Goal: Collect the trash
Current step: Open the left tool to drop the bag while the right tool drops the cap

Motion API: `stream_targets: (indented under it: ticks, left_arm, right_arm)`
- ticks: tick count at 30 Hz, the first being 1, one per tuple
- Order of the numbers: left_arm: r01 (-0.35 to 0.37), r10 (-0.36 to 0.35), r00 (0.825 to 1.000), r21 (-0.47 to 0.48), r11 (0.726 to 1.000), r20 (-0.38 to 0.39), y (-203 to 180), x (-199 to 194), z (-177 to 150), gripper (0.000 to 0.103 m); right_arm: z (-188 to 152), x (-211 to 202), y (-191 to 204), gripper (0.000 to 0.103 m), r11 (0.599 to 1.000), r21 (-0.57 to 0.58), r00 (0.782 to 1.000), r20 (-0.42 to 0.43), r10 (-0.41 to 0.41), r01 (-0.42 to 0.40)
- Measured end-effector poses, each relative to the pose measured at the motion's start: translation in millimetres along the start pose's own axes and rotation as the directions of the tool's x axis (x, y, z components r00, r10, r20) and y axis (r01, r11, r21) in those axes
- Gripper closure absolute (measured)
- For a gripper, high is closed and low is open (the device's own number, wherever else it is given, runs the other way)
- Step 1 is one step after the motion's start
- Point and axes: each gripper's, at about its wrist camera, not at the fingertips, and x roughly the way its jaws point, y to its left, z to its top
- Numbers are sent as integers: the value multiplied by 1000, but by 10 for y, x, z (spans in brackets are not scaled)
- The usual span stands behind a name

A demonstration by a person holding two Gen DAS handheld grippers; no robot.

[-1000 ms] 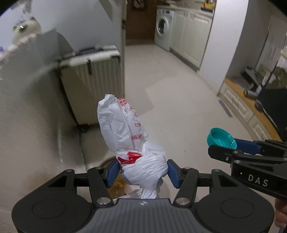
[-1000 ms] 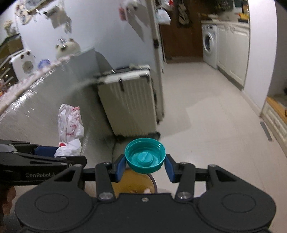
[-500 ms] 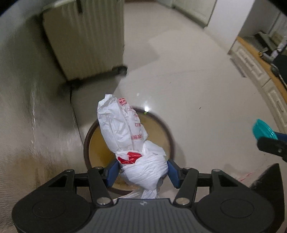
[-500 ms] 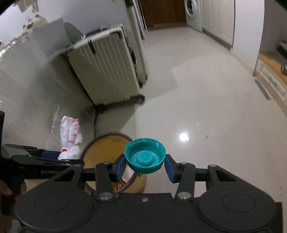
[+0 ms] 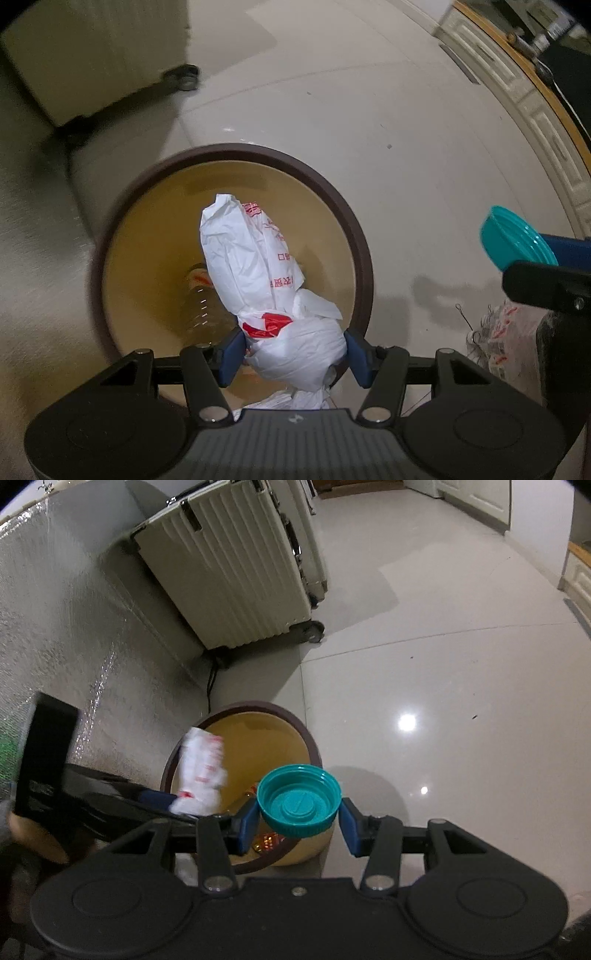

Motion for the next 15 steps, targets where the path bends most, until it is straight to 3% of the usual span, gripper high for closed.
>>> stream_targets:
  ticks: [4, 5, 7, 15]
  left_arm:
    - [29, -29, 999, 19, 999, 17, 33, 166, 43, 41]
    - [32, -32, 999, 4, 999, 19, 67, 197, 52, 28]
    - [29, -28, 1000, -42, 999, 4, 164, 238, 24, 13]
    - [43, -46, 999, -118, 992, -24, 450, 256, -195, 13]
  right_arm:
    - [26, 159, -43, 55, 999, 30, 1000, -24, 19, -18]
    - [38, 197, -47, 55, 999, 32, 999, -28, 22, -22]
    - [64, 274, -44, 55, 999, 31, 999, -33, 30, -29]
    - [165, 620, 59, 55, 997, 41, 996, -72, 61, -58]
